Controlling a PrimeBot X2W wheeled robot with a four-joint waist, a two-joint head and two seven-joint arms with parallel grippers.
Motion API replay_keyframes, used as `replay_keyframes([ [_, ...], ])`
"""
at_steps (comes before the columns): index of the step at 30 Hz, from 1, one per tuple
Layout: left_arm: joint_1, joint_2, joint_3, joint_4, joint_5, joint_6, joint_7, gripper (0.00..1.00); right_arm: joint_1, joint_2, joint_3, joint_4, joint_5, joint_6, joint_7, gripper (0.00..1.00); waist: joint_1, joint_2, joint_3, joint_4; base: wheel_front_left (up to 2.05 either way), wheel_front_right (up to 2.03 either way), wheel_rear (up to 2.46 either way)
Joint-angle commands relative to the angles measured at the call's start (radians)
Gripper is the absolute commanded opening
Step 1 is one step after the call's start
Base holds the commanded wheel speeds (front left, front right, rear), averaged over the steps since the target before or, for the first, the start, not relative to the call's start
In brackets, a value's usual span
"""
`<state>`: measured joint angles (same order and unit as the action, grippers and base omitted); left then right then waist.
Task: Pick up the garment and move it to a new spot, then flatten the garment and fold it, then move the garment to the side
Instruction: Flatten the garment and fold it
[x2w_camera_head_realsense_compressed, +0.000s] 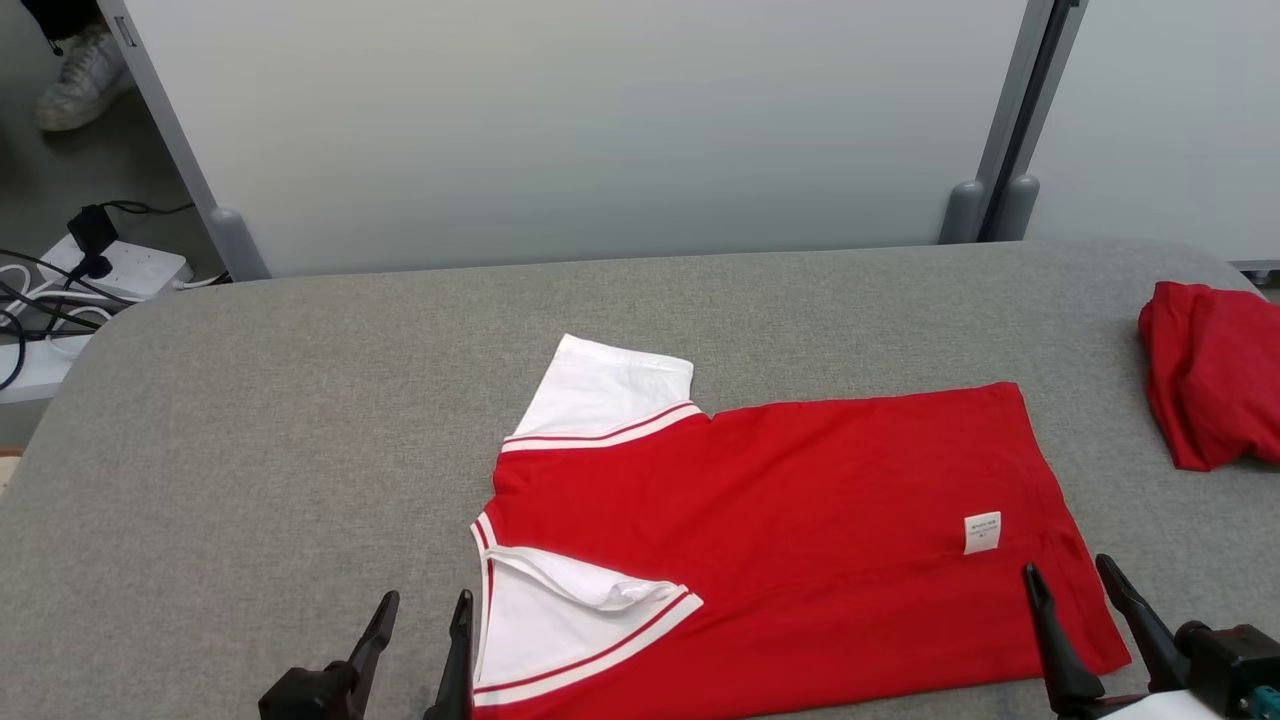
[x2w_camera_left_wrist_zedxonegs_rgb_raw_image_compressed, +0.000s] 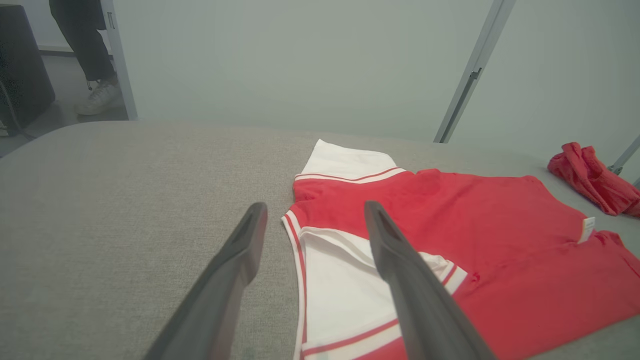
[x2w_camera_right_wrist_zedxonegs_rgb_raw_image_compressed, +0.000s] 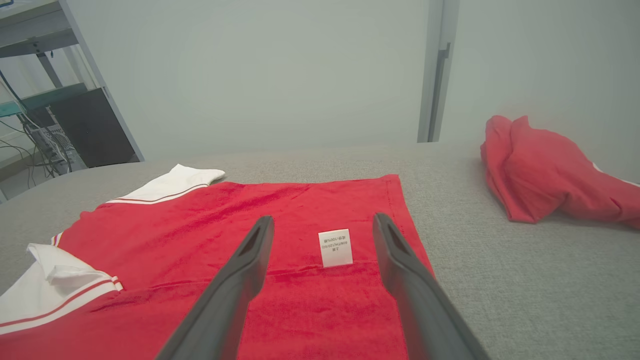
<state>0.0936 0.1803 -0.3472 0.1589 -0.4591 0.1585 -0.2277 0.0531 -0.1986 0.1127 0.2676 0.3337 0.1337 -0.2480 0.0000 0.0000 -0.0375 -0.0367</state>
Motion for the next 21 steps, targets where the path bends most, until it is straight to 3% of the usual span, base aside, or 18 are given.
replay_keyframes([
  [1, -0.064, 0.012, 0.031, -0.022, -0.003, 0.002, -0.001, 1.00, -0.017, -0.027, 0.022, -0.023, 0.004, -0.003, -0.014, 1.00, 0.0000, 0.0000, 0.004, 0.001, 0.00, 0.00, 0.00],
  [9, -0.186, 0.019, 0.042, -0.012, -0.016, 0.001, 0.061, 1.00, -0.034, -0.026, 0.022, -0.027, 0.005, -0.003, -0.014, 1.00, 0.0000, 0.0000, 0.046, 0.005, 0.00, 0.00, 0.00],
  [21, -0.496, 0.031, 0.032, 0.091, -0.029, -0.042, 0.204, 1.00, -0.135, -0.036, 0.041, -0.058, -0.003, -0.003, -0.014, 1.00, 0.0000, 0.0000, 0.219, -0.032, 0.00, 0.00, 0.00],
])
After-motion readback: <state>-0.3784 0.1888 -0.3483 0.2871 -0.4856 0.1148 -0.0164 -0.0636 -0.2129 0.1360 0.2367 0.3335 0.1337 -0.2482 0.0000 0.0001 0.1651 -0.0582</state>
